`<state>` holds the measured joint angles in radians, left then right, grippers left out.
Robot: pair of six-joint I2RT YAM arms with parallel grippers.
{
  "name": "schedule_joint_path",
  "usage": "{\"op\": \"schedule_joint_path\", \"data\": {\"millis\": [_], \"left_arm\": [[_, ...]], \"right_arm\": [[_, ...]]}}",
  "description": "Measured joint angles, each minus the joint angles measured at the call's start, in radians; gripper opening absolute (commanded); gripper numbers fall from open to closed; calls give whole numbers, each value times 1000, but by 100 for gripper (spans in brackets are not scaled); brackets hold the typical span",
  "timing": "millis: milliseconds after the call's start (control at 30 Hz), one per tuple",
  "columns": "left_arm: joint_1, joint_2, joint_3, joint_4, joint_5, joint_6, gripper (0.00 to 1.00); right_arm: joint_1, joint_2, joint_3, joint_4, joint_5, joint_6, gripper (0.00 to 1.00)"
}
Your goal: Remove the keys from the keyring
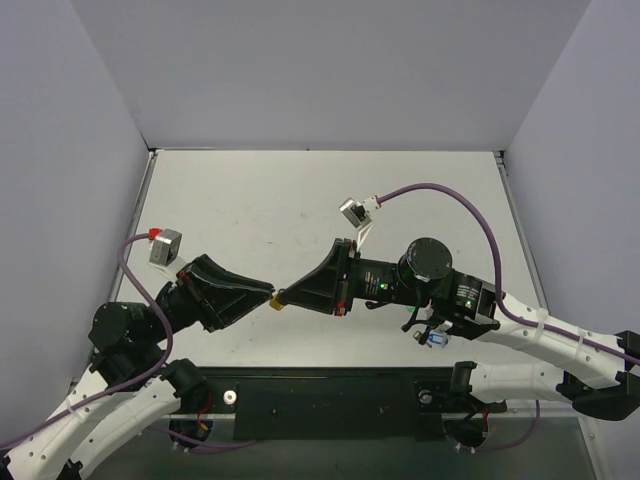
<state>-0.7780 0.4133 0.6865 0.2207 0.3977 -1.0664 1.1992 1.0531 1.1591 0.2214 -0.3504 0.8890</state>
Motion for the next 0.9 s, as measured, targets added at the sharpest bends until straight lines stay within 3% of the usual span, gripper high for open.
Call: {"op": "schedule_joint_path", "data": {"millis": [100, 167, 200, 433, 900], "left_arm": [[0, 3, 0, 2, 1, -2, 18], [0, 3, 0, 4, 2, -2, 3], [0, 3, 0, 5, 3, -4, 1], [0, 8, 13, -24, 5, 20, 0], [0, 61, 180, -377, 27, 210, 0]], "right_arm": [[0, 3, 0, 1, 0, 0, 0], [0, 7, 0, 1, 0, 0, 0], [0, 8, 0, 0, 0, 0, 0], [0, 9, 0, -11, 5, -1, 0], [0, 19, 38, -174, 51, -45, 0]]}}
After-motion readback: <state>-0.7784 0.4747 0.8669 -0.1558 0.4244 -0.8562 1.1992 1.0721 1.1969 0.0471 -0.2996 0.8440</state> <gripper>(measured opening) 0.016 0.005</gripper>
